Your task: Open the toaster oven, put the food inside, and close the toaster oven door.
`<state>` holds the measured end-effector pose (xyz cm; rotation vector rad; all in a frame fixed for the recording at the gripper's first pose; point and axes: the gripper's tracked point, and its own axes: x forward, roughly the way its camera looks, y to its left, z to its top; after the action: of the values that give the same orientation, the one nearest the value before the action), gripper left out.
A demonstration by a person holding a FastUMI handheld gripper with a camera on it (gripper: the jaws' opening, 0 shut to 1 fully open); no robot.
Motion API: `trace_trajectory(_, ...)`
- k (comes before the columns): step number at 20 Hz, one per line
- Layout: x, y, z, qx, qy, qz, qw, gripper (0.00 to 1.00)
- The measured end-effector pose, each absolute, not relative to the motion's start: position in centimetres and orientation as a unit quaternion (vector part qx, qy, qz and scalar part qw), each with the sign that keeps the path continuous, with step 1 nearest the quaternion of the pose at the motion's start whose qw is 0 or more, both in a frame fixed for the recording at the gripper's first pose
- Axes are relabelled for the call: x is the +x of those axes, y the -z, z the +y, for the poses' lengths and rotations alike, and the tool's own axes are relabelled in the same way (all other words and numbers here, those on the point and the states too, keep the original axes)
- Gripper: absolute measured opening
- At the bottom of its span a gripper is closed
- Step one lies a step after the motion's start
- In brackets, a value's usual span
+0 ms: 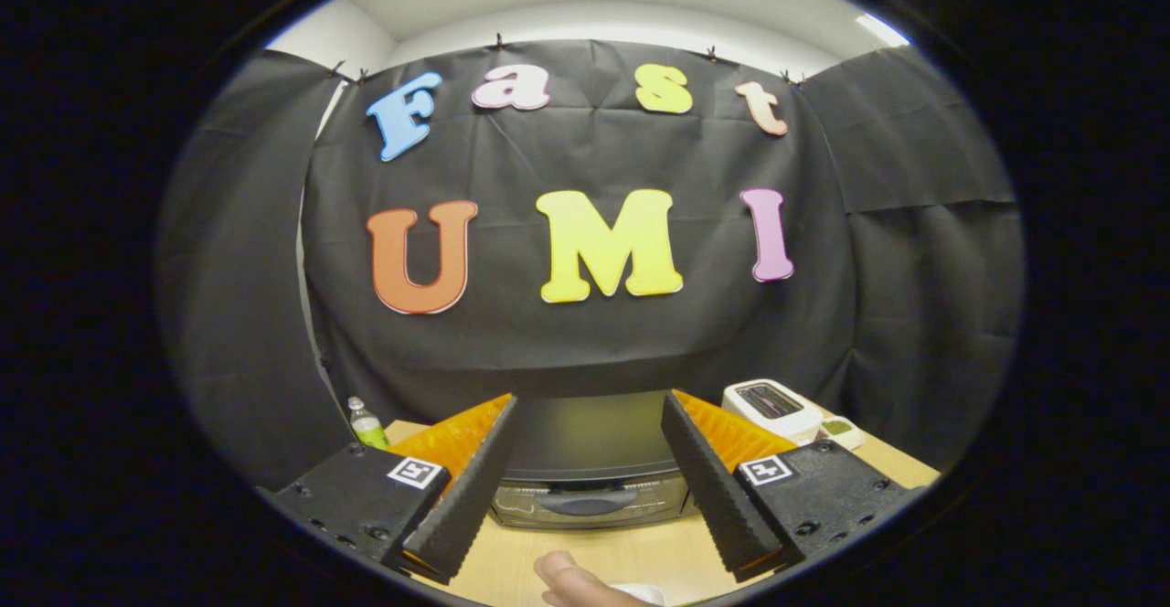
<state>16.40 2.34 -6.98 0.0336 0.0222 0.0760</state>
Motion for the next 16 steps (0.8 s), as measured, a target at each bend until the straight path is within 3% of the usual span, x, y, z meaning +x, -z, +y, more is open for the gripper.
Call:
trace_trajectory(8, 23.1, 15.8, 1.3, -0.031, -0.012, 0.075, 0.997, 1.00)
trace_trajectory(16, 25.5, 22.0, 2.9, -0.020, -0.031, 0.130, 0.991, 1.00)
